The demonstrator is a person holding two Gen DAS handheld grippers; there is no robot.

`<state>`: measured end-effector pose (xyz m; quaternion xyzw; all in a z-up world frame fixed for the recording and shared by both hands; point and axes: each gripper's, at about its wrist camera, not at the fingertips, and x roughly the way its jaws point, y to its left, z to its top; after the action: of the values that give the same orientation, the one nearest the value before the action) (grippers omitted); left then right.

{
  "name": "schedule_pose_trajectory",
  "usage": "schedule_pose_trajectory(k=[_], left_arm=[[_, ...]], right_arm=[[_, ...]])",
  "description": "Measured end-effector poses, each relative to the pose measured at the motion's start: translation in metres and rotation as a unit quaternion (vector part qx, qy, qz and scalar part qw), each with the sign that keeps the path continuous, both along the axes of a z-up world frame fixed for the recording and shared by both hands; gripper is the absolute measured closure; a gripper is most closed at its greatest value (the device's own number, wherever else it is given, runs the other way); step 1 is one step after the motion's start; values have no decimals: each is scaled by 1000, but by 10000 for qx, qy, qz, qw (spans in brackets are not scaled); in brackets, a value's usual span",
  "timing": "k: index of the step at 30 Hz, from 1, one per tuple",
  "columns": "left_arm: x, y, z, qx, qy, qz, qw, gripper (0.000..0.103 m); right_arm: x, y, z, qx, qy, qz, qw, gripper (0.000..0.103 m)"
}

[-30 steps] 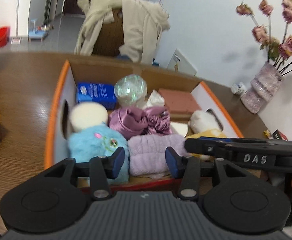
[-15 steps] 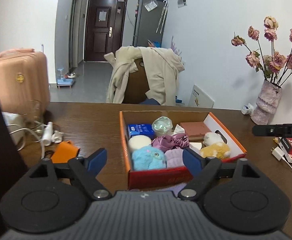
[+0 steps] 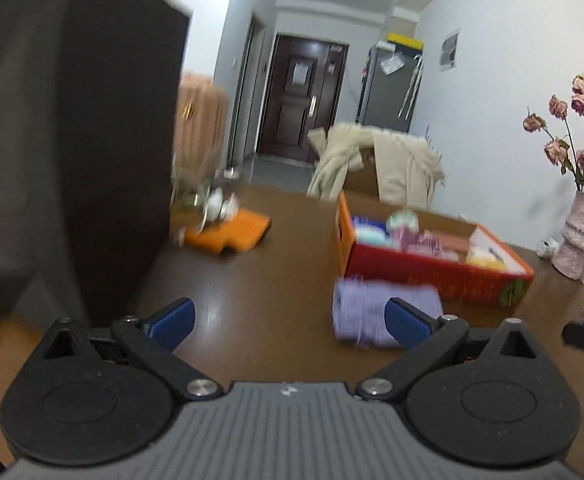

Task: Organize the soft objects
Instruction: 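Open both tools and withdraw them toward the lavender sachet, then close both tools on the lavender drawstring sachet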

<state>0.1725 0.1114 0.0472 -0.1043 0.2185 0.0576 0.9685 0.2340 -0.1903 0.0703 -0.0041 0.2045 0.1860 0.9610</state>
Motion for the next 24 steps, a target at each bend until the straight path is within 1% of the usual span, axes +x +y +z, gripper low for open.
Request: schedule_pose_trajectory(k=[4, 7, 9, 11, 15, 20, 22, 24], left_arm=[[-11, 1, -17, 16, 159, -127, 9998, 0], [-3, 4, -21, -114, 271, -104, 9995, 0], [4, 4, -24, -226, 272, -173, 9992, 0], [13, 3, -26, -318, 292, -261, 9987, 0], [36, -3, -32, -329, 339, -439, 9979, 1], [81, -4, -35, -421, 387, -727, 9957, 14], [104, -2, -38, -494, 475, -873, 9938, 22], [131, -1, -43, -590, 656, -1016, 9909, 26]], right_arm=[[-34, 11, -35, 64, 138, 42, 9999, 31], [-39, 13, -49, 281, 508, 61, 9983, 31], [-37, 16, -54, 231, 589, 31, 9980, 31], [-35, 19, -54, 297, 611, 2, 9977, 32], [-19, 22, -53, 366, 676, -38, 9970, 32], [14, 30, -58, 448, 898, -103, 9949, 32], [30, 35, -60, 476, 954, -102, 9942, 32], [48, 41, -61, 529, 985, -74, 9937, 32]])
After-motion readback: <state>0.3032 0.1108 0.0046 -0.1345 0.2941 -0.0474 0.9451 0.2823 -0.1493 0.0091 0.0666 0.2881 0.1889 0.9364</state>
